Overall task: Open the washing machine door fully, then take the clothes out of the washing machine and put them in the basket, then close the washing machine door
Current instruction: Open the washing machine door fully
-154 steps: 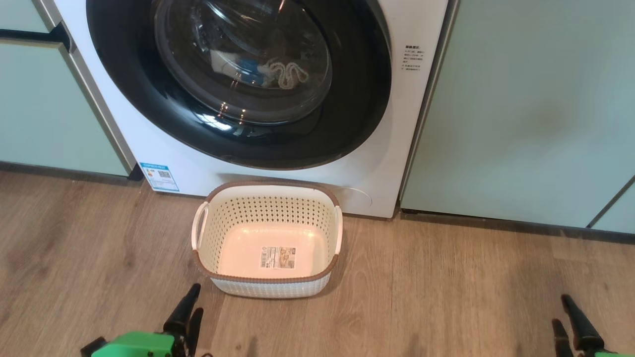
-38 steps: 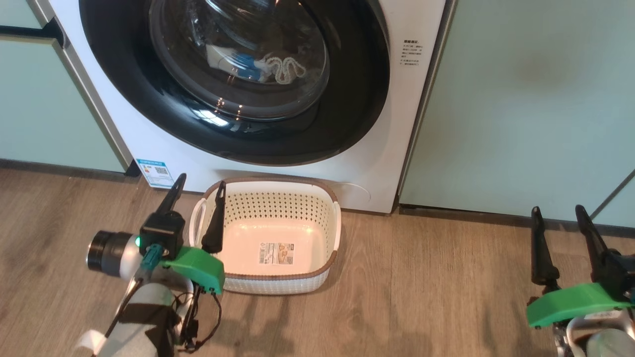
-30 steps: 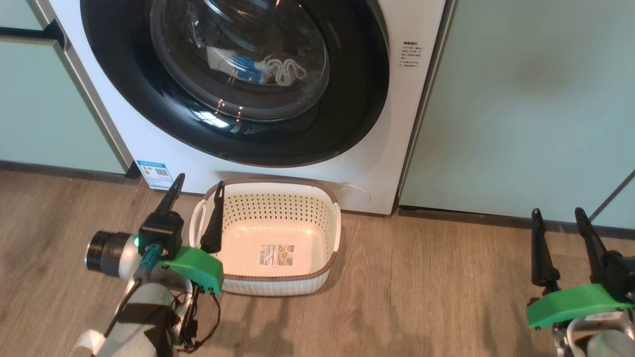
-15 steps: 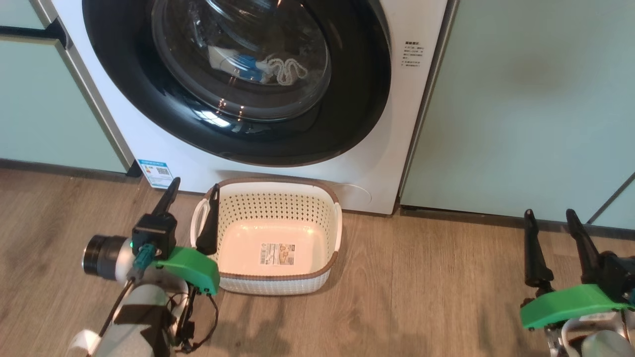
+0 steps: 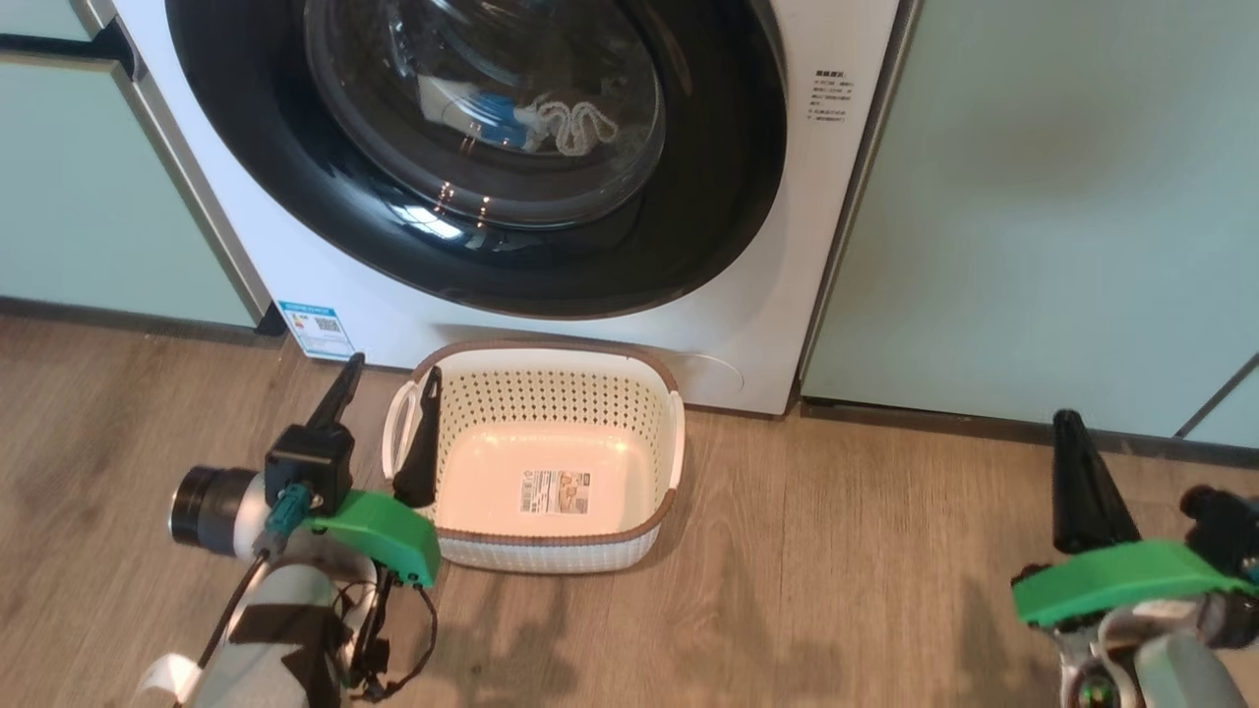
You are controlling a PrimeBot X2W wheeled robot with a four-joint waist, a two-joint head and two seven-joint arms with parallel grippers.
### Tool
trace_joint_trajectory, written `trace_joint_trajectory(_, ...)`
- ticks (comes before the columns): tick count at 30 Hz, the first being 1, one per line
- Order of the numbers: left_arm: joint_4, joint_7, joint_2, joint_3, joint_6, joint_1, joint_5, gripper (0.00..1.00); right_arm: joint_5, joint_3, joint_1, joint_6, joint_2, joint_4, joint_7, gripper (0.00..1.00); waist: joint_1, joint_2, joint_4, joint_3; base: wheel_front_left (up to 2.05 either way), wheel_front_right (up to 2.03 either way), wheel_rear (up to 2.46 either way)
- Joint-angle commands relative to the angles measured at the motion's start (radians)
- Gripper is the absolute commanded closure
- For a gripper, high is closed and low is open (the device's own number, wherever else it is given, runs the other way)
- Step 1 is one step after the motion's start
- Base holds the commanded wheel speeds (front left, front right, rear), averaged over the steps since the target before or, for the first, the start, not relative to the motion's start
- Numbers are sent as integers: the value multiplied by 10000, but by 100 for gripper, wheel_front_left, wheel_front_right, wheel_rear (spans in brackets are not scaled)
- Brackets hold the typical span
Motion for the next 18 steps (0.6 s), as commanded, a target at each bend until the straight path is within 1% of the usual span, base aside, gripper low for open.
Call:
trace_joint_trajectory(1, -273, -63, 121, 412, -17, -535, 7, 0, 352, 291, -714, -30, -177, -129, -95, 100, 0, 0, 29, 46, 0, 0, 0)
trace_joint_trajectory(4, -286, -63, 77, 385, -45, -590, 18, 0, 1324, 625, -1282, -30, -461, 325, -95, 100, 0, 0, 105, 214, 0, 0, 0)
trace_joint_trajectory(10, -264, -63, -39, 273, -100, -722, 37, 0, 3370, 1563, -2588, -30, -1449, 1010, -95, 100, 0, 0, 322, 608, 0, 0, 0)
trace_joint_trajectory(12, -275, -63, -85, 248, -93, -772, 31, 0, 4261, 1947, -3056, -30, -1777, 1166, -95, 100, 0, 0, 414, 762, 0, 0, 0)
trace_joint_trajectory(15, -296, -63, -146, 202, -89, -845, 30, 0, 6000, 2602, -3772, -30, -2250, 1316, -69, 100, 0, 0, 549, 1006, 0, 0, 0)
trace_joint_trajectory(18, -287, -63, -195, 166, -94, -921, 24, 0, 7473, 3061, -4521, -30, -2811, 1331, 238, 100, 0, 0, 672, 1251, 0, 0, 0)
